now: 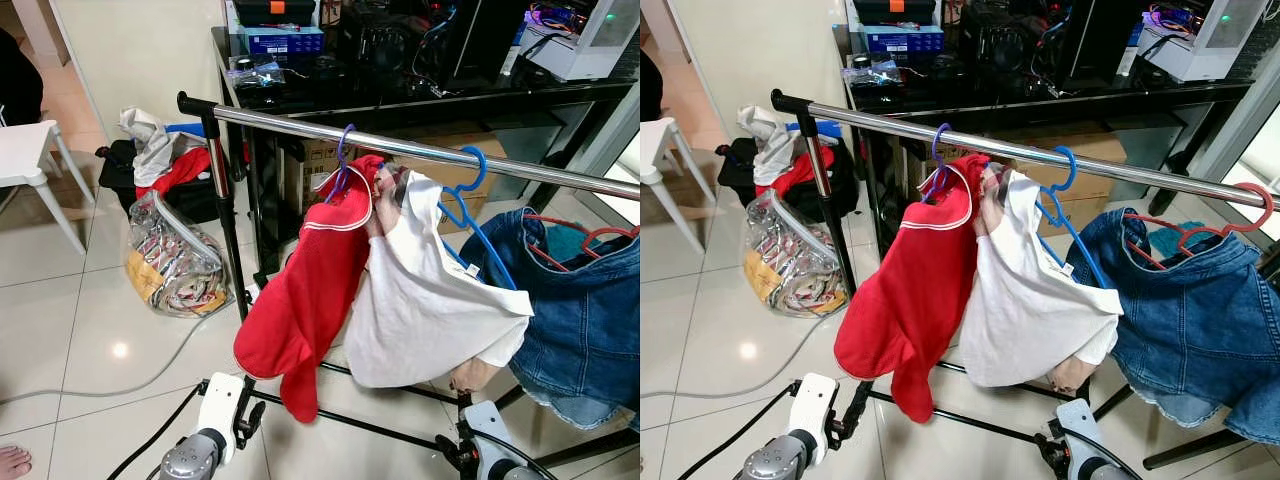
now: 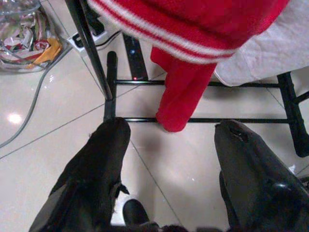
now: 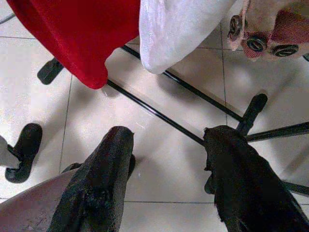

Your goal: Hang hanger

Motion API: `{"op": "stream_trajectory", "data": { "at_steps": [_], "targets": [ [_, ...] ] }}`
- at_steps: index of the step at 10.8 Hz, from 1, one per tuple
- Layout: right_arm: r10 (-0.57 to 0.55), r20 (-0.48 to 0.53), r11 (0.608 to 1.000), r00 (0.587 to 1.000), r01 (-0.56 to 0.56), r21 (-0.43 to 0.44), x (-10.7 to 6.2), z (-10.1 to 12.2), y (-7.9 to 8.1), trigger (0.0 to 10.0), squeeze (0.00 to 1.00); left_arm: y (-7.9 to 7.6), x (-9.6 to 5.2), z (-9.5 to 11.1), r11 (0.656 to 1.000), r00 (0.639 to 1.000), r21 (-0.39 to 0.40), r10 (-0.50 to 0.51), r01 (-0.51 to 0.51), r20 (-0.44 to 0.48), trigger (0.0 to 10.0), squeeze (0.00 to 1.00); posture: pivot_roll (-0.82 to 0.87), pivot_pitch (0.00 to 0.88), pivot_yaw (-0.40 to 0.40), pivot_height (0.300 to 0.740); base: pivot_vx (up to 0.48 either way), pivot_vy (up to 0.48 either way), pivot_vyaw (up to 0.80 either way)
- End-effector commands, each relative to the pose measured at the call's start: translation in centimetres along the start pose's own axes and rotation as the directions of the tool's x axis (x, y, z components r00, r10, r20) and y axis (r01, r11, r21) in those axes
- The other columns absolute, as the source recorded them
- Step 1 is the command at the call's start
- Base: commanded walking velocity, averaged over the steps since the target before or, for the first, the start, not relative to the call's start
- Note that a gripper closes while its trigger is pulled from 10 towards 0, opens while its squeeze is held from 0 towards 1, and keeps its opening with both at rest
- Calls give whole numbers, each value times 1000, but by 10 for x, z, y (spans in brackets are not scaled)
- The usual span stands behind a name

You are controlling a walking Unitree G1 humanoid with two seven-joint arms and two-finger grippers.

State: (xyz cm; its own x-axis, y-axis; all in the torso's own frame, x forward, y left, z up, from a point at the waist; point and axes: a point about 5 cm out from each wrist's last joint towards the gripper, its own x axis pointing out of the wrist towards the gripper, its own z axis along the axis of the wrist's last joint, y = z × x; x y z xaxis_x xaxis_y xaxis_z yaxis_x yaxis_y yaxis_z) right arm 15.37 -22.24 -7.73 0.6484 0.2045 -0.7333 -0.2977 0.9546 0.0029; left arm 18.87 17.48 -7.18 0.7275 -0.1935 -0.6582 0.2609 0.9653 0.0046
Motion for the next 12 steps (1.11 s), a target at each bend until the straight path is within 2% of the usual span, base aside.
{"op": "stream_trajectory", "data": {
  "at_steps": [1,3,5,10,12],
  "targets": [
    [-7,8,1000,1000,7,23,0,1,-1,10000,0,2,-3,-6,1000,1000,-4,16,-16,-17,10000,0,48,0,-62,740,0,0,0],
    [-22,25,999,999,21,31,4,10,-3,10000,0,6,-4,-7,1000,999,2,20,-20,-25,10000,0,36,0,-46,740,0,0,0],
    [-28,20,998,999,27,48,4,6,0,10000,0,12,-2,1,1000,999,13,28,-28,-15,10000,0,33,0,-40,740,0,0,0],
    [-38,15,998,999,37,58,3,6,-3,10000,0,8,-1,0,1000,1000,9,19,-18,-18,10000,0,27,0,-46,740,0,0,0],
    [-73,56,996,996,71,50,4,13,-8,10000,0,8,0,2,1000,1000,6,22,-22,-8,10000,0,22,0,-46,740,0,0,0]
  ]
}}
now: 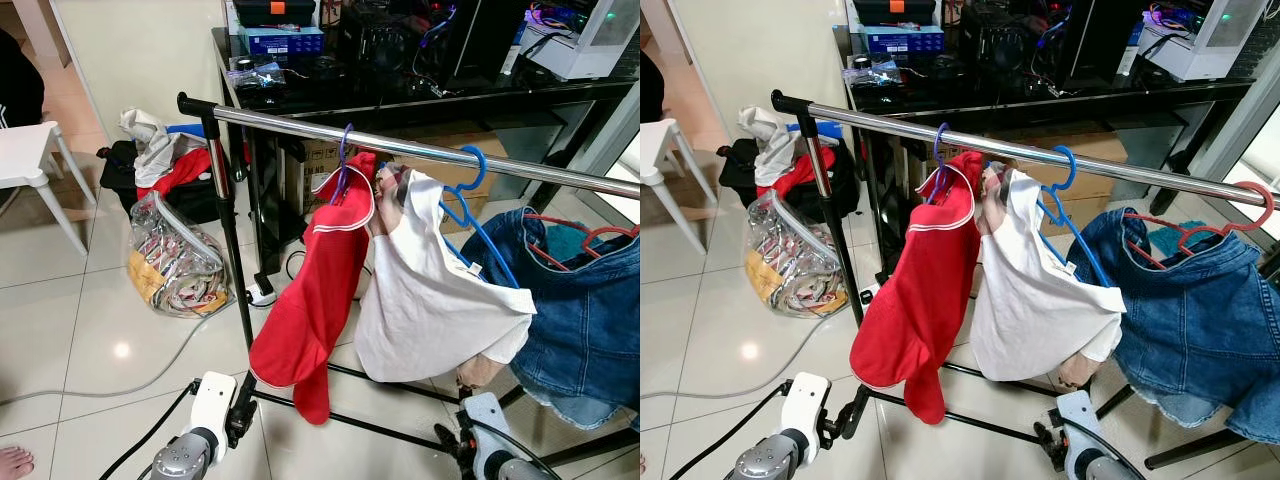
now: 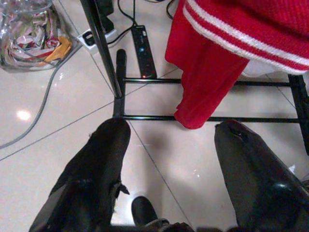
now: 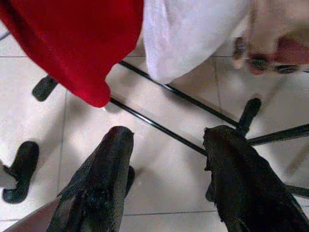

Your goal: Hang hanger

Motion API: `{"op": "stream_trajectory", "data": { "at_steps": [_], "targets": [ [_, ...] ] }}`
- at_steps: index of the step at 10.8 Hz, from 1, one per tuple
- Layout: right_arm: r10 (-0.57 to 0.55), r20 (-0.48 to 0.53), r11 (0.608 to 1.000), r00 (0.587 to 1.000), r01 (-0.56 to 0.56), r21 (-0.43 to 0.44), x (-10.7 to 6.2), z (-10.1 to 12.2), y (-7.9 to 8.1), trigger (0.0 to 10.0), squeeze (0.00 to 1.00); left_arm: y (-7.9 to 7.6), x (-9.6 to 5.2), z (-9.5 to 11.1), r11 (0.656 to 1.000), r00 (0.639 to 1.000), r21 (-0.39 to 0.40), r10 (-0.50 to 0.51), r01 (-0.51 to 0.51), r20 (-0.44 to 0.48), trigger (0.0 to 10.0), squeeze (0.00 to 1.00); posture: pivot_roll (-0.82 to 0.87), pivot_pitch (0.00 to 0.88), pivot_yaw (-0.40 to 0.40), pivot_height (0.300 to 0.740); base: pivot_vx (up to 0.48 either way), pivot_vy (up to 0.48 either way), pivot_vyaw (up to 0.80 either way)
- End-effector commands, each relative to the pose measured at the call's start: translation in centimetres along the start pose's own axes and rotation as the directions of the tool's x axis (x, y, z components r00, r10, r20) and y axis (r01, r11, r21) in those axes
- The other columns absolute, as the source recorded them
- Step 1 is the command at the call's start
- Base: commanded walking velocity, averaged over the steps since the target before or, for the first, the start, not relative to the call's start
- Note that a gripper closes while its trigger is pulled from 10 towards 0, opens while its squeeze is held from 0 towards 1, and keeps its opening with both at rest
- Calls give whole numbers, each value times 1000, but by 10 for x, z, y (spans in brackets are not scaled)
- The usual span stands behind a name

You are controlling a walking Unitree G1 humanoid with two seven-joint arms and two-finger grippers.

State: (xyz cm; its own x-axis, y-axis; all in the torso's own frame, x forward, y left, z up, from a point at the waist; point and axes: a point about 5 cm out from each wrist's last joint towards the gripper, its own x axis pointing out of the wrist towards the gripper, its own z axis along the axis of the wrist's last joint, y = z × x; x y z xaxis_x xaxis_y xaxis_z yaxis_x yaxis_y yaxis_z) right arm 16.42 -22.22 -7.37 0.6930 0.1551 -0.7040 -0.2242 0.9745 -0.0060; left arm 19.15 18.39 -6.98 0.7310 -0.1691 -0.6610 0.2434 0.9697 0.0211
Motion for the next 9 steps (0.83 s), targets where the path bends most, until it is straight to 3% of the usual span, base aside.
{"op": "stream_trajectory", "data": {
  "at_steps": [1,4,6,7,9],
  "targets": [
    [-61,42,998,997,60,5,-1,8,-11,10000,0,-3,3,7,1000,1000,-7,3,-3,28,10000,0,21,0,-48,740,0,0,0],
    [-204,-11,976,979,203,-80,-10,-3,-29,10000,0,-11,10,21,1000,997,-4,1,-1,79,10000,0,3,0,-55,740,0,0,0],
    [-357,18,929,934,357,-101,-18,7,-54,10000,0,-15,12,27,1000,995,9,-10,9,98,10000,0,-15,0,-58,740,0,0,0],
    [-376,44,922,926,378,-85,-19,13,-60,10000,0,-16,13,28,1000,995,21,-16,14,98,10000,0,-19,0,-59,740,0,0,0],
    [-353,97,929,931,361,-79,-17,21,-55,10000,0,-21,12,26,998,994,52,-48,43,99,10000,0,-25,0,-58,740,0,0,0]
  ]
}}
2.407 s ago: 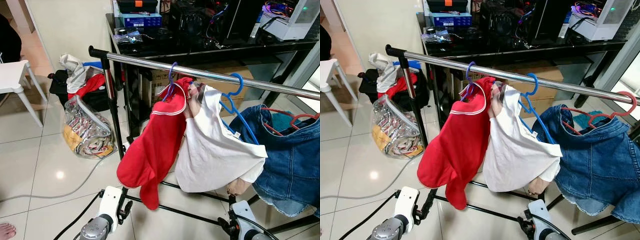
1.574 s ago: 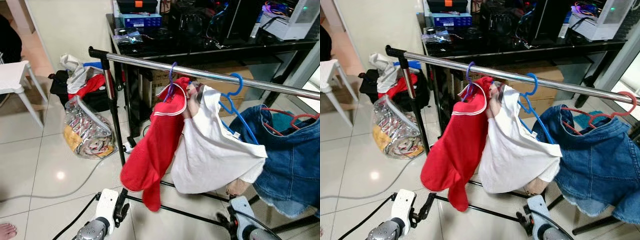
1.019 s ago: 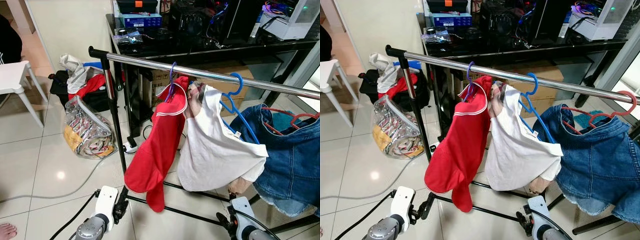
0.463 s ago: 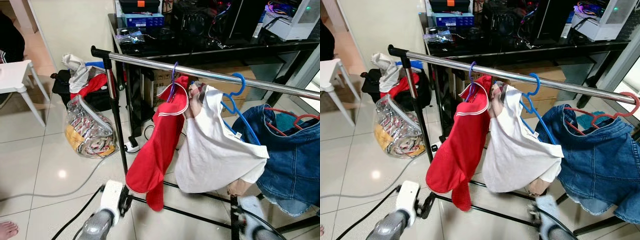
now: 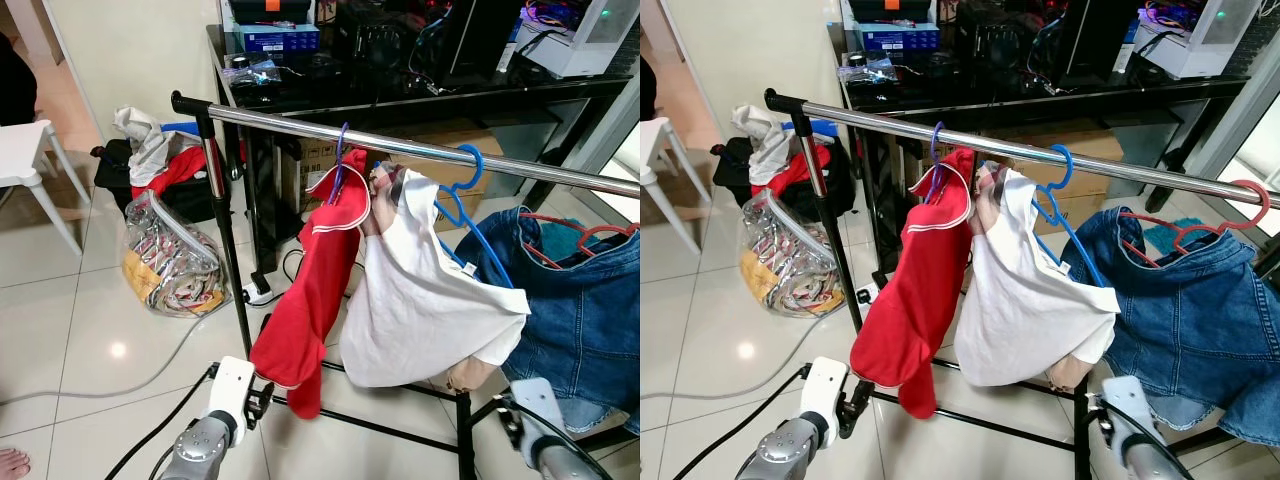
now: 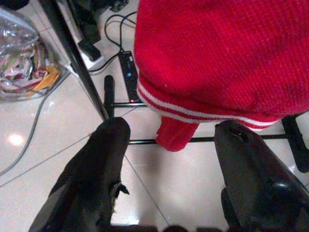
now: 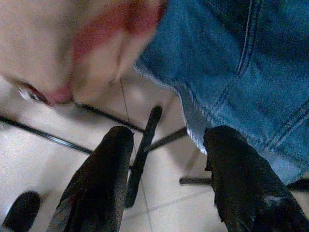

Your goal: Hang hanger

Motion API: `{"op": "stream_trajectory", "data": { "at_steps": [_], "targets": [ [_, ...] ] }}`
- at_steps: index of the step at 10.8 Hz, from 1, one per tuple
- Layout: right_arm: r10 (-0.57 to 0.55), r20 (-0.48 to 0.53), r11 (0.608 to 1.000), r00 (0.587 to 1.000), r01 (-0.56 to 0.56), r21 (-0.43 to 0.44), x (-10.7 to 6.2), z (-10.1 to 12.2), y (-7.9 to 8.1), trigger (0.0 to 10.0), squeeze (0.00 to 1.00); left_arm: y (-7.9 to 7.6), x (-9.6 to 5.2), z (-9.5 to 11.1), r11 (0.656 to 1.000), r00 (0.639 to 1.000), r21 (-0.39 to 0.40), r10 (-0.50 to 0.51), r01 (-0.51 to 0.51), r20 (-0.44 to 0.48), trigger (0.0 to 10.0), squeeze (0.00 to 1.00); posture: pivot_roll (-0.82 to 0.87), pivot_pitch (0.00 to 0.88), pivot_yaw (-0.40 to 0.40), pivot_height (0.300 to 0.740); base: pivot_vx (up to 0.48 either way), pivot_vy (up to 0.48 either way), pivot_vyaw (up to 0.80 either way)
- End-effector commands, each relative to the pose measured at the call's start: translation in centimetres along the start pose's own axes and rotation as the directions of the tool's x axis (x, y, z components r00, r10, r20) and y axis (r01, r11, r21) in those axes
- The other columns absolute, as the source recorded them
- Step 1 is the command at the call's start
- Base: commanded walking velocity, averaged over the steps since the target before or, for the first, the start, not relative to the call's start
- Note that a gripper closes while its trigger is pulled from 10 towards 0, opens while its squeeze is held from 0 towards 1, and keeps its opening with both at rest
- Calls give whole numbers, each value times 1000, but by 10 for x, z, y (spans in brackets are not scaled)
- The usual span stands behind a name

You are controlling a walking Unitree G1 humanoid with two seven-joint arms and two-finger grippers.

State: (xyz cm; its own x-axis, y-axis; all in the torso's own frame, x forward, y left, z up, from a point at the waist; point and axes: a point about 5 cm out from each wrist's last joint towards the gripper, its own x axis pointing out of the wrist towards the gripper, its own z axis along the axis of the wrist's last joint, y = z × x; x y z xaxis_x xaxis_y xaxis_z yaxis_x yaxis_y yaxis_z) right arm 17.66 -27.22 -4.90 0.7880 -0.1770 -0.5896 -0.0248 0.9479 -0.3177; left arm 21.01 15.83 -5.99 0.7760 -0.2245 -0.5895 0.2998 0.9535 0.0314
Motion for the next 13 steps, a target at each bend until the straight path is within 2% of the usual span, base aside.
{"op": "stream_trajectory", "data": {
  "at_steps": [1,2,3,4,6,7,9,10,12,13],
  "targets": [
    [-59,59,998,997,58,11,-2,7,-9,10000,0,-5,2,6,997,999,71,-41,38,30,10000,0,-14,0,-56,740,0,0,0],
    [-172,141,984,975,163,73,-8,17,-29,10000,0,-15,2,10,964,991,242,-124,108,48,10000,0,-6,0,-55,740,0,0,0],
    [-226,183,972,957,208,111,-15,22,-42,10000,0,-17,2,11,956,989,268,-139,119,56,10000,0,-24,0,-39,740,0,0,0],
    [-233,251,967,940,196,162,-23,30,-50,10000,0,-15,2,10,960,990,256,-130,112,54,10000,0,-36,0,-29,740,0,0,0],
    [-131,343,981,930,70,183,-33,41,-39,10000,0,-14,2,12,948,988,293,-145,122,58,10000,0,-56,0,-14,740,0,0,0],
    [-143,354,977,924,74,201,-35,44,-41,10000,0,-13,3,14,943,987,309,-148,122,61,10000,0,-62,0,-10,740,0,0,0],
    [-202,502,959,841,65,277,-47,79,-52,10000,0,-22,6,23,906,975,394,-205,156,87,10000,0,-69,0,-7,740,0,0,0],
    [-221,536,954,815,68,291,-49,89,-59,10000,0,-25,6,23,888,970,428,-228,170,86,10000,0,-70,0,-8,740,0,0,0],
    [-252,595,945,763,63,320,-55,111,-73,10000,0,-28,6,25,878,966,446,-239,173,95,10000,0,-67,0,-14,740,0,0,0],
    [-235,620,948,748,36,315,-57,120,-74,10000,0,-28,6,25,863,964,473,-248,176,94,10000,0,-65,0,-16,740,0,0,0]
  ]
}}
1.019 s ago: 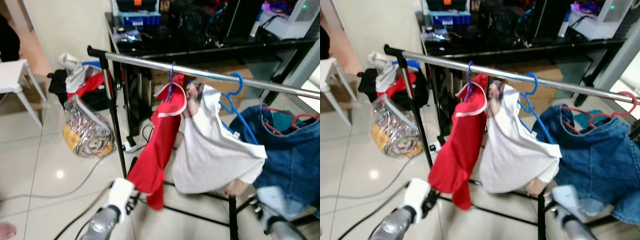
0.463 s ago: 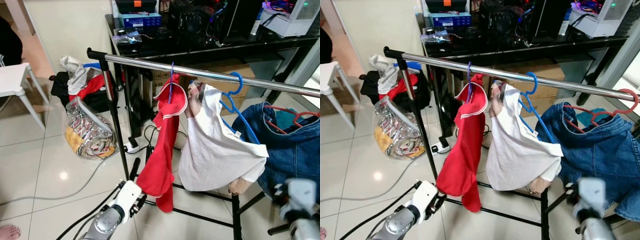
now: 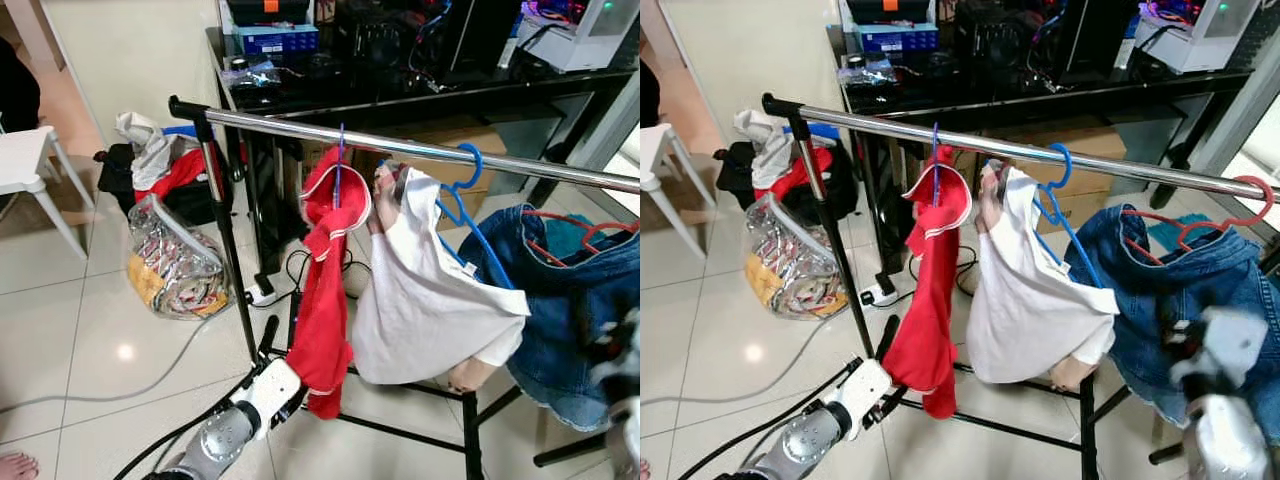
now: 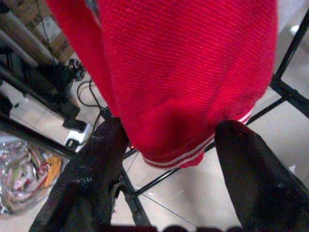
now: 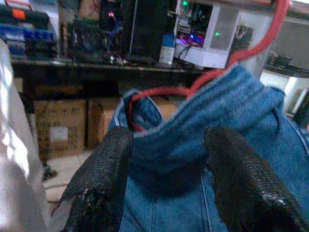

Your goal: Hang hanger

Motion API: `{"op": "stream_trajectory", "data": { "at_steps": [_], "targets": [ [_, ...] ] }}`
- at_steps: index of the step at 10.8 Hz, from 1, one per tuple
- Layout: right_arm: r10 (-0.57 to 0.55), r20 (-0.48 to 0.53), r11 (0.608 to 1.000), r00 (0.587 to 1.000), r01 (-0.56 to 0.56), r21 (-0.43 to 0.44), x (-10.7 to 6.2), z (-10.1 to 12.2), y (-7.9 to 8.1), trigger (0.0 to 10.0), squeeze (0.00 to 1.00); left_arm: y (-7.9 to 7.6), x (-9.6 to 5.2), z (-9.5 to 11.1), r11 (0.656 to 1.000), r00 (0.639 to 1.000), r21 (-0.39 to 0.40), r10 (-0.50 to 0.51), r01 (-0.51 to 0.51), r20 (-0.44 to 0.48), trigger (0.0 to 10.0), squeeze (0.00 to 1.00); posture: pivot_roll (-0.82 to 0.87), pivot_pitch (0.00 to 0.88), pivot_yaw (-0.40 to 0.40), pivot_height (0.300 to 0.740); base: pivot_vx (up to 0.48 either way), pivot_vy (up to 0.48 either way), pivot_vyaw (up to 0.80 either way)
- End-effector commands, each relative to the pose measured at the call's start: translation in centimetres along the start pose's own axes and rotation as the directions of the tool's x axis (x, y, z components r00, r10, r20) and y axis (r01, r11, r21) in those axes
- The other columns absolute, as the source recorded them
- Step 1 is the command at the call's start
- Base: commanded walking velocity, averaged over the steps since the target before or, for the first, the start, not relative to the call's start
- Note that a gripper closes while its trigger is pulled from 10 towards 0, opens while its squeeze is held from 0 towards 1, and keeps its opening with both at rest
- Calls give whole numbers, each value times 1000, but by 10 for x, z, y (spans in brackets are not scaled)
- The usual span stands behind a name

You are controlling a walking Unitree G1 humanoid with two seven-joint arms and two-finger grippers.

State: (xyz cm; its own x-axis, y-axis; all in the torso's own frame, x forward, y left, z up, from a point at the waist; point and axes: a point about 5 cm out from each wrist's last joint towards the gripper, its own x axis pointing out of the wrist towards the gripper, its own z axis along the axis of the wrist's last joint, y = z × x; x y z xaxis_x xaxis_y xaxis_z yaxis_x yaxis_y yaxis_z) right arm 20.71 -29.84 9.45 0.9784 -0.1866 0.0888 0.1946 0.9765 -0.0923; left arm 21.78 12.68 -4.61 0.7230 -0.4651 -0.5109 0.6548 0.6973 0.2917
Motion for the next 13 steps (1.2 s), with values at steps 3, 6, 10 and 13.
{"op": "stream_trajectory", "data": {
  "at_steps": [3,6,10,13],
  "targets": [
    [156,55,983,986,-160,92,10,23,18,10000,0,3,0,3,997,1000,82,2,-4,23,10000,0,-62,0,-18,740,0,0,0],
    [481,77,863,873,-487,138,20,52,78,10000,0,2,-2,3,991,999,134,-8,2,45,10000,0,-66,0,-13,740,0,0,0],
    [465,-4,884,885,-464,46,45,65,104,10000,1000,0,1,8,992,997,127,15,-24,72,10000,0,-22,0,-35,740,0,0,0],
    [280,-15,960,960,-280,17,55,70,83,10000,1000,13,1,23,983,982,161,56,-86,178,10000,0,-19,0,-30,740,0,0,0]
  ]
}}
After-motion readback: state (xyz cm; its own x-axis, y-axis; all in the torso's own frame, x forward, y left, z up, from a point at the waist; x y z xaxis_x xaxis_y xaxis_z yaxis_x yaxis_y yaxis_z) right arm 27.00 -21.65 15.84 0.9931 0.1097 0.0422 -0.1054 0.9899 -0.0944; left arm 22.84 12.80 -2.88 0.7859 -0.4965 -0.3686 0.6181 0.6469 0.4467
